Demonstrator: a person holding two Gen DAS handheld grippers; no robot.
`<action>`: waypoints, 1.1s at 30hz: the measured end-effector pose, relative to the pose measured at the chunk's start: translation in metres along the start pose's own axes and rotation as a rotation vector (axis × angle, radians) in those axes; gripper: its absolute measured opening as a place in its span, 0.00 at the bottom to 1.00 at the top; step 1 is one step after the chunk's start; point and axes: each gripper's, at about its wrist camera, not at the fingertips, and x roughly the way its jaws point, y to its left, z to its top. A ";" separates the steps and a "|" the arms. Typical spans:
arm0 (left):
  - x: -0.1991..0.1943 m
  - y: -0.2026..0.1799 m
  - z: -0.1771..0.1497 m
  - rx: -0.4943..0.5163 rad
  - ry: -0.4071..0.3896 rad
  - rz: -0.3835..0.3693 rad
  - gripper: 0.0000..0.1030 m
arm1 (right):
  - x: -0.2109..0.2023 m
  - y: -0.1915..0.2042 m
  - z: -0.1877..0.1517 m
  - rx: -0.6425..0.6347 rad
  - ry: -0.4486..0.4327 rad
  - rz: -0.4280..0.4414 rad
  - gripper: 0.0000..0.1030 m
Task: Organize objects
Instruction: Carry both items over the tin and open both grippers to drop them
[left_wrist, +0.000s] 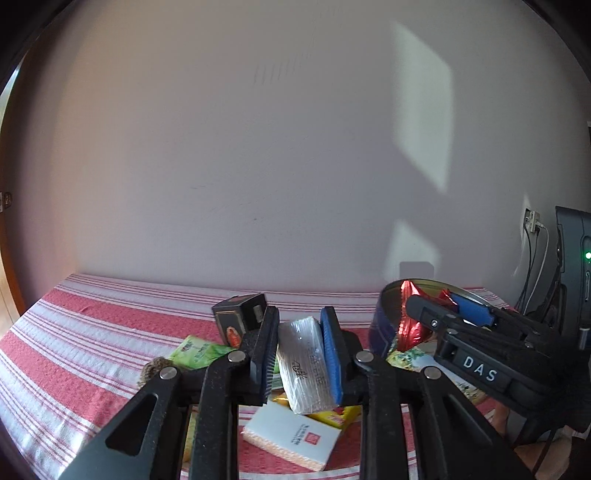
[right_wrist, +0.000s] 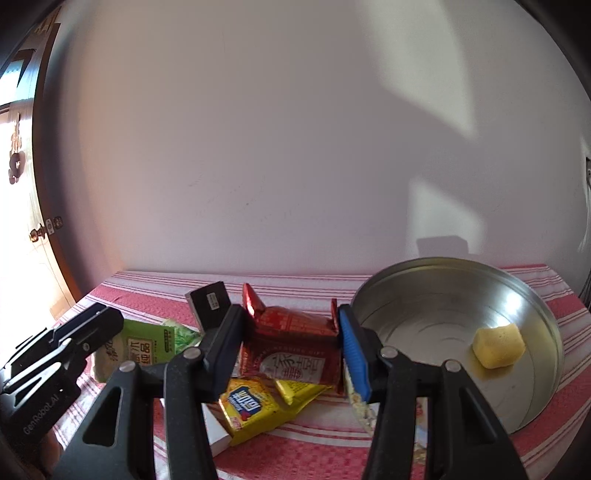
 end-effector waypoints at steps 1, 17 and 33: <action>0.002 -0.009 0.002 0.008 -0.005 -0.008 0.24 | -0.002 -0.006 0.001 -0.001 -0.007 -0.011 0.50; 0.078 -0.155 0.007 0.123 0.041 -0.126 0.24 | -0.014 -0.145 0.007 0.074 0.044 -0.203 0.50; 0.075 -0.130 -0.013 0.073 -0.060 0.070 0.94 | -0.012 -0.174 0.007 0.206 0.041 -0.208 0.93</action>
